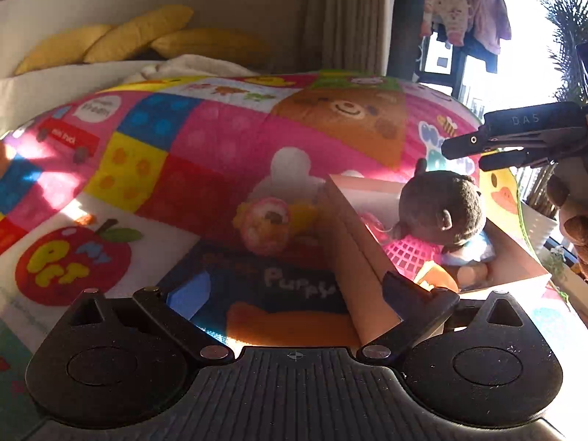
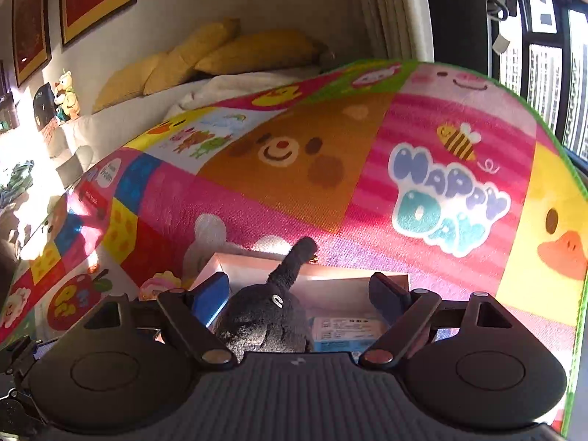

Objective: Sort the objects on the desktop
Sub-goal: 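Carry the plush and orange cup into the white box and open both grippers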

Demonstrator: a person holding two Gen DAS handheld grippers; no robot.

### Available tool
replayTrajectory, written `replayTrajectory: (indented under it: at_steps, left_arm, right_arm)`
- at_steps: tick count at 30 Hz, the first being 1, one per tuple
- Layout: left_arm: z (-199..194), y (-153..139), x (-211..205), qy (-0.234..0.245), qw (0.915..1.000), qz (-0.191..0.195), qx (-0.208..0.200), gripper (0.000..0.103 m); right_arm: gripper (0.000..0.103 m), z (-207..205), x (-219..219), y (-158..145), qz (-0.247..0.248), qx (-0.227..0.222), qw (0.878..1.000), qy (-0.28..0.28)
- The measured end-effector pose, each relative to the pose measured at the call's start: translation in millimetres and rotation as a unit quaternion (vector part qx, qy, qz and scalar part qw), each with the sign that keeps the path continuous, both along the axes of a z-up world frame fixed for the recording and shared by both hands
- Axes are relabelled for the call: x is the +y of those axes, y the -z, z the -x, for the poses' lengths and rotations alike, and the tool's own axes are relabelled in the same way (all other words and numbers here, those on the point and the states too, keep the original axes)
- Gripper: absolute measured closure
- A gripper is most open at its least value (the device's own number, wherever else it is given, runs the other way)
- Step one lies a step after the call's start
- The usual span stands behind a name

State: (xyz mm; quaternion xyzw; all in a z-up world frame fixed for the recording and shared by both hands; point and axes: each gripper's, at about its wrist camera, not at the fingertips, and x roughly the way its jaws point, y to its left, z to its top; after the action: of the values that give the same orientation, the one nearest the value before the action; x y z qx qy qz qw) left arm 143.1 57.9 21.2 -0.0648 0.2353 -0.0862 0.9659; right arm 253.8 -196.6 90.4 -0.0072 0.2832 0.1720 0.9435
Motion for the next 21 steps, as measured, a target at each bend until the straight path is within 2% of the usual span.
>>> replayTrajectory:
  at_steps: [2, 3, 4, 6, 8, 11, 12, 13, 14, 17, 18, 19, 20, 21]
  left_arm:
    - [-2, 3, 1, 0.001, 1.0000, 0.003, 0.007, 0.000]
    - [-3, 6, 1, 0.002, 0.9999, 0.004, 0.012, 0.000]
    - [-3, 7, 1, 0.003, 0.9998, 0.005, 0.016, 0.000]
    - [-3, 7, 3, 0.003, 0.9998, 0.010, 0.017, 0.000]
    - [-2, 8, 4, 0.003, 0.9998, 0.013, 0.017, 0.000]
    - [-3, 9, 5, 0.004, 0.9996, 0.018, 0.020, 0.000]
    - [-3, 9, 6, 0.004, 0.9996, 0.020, 0.021, 0.000]
    - [-4, 9, 6, 0.005, 0.9995, 0.022, 0.022, 0.000]
    - [-4, 9, 6, 0.006, 0.9995, 0.022, 0.022, 0.000]
    - [-3, 7, 4, 0.012, 0.9993, 0.026, 0.022, 0.000]
    - [-1, 3, 3, 0.013, 0.9994, 0.026, 0.020, 0.000]
    - [1, -1, 2, 0.012, 0.9996, 0.022, 0.015, 0.000]
    - [3, -5, 1, 0.013, 0.9997, 0.018, 0.009, 0.000]
    - [4, -9, 0, 0.019, 0.9996, 0.019, 0.005, 0.000]
  right_arm:
    - [0.033, 2, 5, -5, 0.011, -0.014, 1.000, -0.012]
    - [0.048, -1, 6, -7, 0.009, -0.008, 1.000, -0.022]
    - [0.058, -4, 9, -6, 0.000, 0.008, 1.000, -0.029]
    - [0.059, -15, 17, 4, -0.027, 0.064, 0.997, -0.030]
    - [0.059, -13, 27, 10, -0.002, 0.044, 0.999, -0.015]
    - [0.051, -11, 27, 12, 0.003, 0.026, 1.000, -0.006]
    - [0.038, -9, 25, 12, 0.004, 0.021, 1.000, -0.006]
    - [0.020, -7, 23, 14, 0.007, 0.015, 1.000, -0.007]
    - [0.016, -6, 23, 16, 0.012, 0.011, 1.000, -0.013]
    - [0.016, -6, 32, 30, 0.048, 0.020, 0.998, -0.032]
    - [0.022, -8, 36, 36, 0.057, 0.023, 0.998, -0.034]
    - [0.039, -10, 40, 43, 0.058, 0.030, 0.997, -0.032]
    - [0.045, -13, 43, 48, 0.056, 0.045, 0.997, -0.027]
    - [0.063, -18, 43, 54, 0.030, 0.082, 0.996, -0.029]
